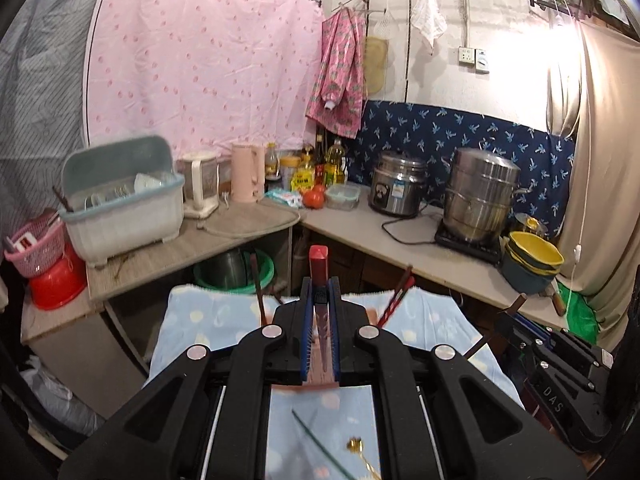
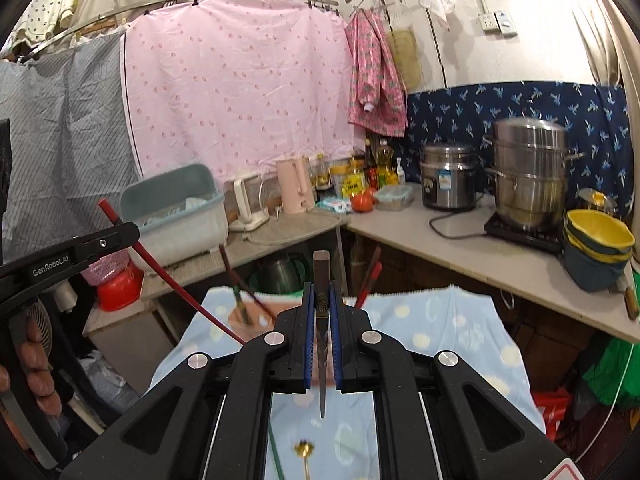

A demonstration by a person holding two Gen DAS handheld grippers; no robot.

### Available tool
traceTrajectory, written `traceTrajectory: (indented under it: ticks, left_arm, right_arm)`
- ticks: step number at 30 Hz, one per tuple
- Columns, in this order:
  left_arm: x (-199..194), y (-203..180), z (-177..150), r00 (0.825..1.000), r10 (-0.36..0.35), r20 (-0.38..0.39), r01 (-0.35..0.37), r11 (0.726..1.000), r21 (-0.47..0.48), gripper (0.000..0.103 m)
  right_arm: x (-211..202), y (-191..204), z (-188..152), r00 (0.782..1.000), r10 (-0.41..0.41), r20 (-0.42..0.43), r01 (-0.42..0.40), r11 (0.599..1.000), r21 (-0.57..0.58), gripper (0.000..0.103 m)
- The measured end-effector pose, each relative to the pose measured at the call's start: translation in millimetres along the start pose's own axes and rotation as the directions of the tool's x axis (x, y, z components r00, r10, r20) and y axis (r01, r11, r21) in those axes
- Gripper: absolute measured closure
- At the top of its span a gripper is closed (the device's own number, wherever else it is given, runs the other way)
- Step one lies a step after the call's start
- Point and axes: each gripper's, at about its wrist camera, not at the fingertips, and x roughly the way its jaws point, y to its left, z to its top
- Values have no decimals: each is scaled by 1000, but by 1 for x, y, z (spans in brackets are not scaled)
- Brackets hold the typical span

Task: Organize utensils
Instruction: 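Carry both chopsticks into the pink basket and open both tools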

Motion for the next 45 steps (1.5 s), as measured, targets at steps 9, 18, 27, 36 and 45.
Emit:
traceTrajectory:
  ticks: [9, 18, 27, 36, 45]
  left_arm:
    - [67, -5, 31, 999, 13, 30, -13, 1000, 22, 96]
    - [125, 5, 1, 998, 10, -59, -10, 1000, 12, 96]
    - [142, 17, -20, 993, 16, -113, -17, 1000, -14, 96]
    - [148, 25, -38, 987, 78, -141, -83, 996, -30, 72]
    - [136, 27, -50, 982, 118, -145, -124, 992, -33, 61]
  right_arm:
    - [59, -3, 41, 996, -13, 91, 13, 1000, 6, 95]
    - [132, -1, 14, 1000, -22, -9, 22, 1000, -9, 95]
    - [161, -3, -8, 995, -58, -82, 57, 998, -11, 95]
    - [154, -5, -16, 990, -126, -63, 125, 992, -12, 68]
    - [130, 1, -21, 991, -124, -41, 123, 992, -19, 64]
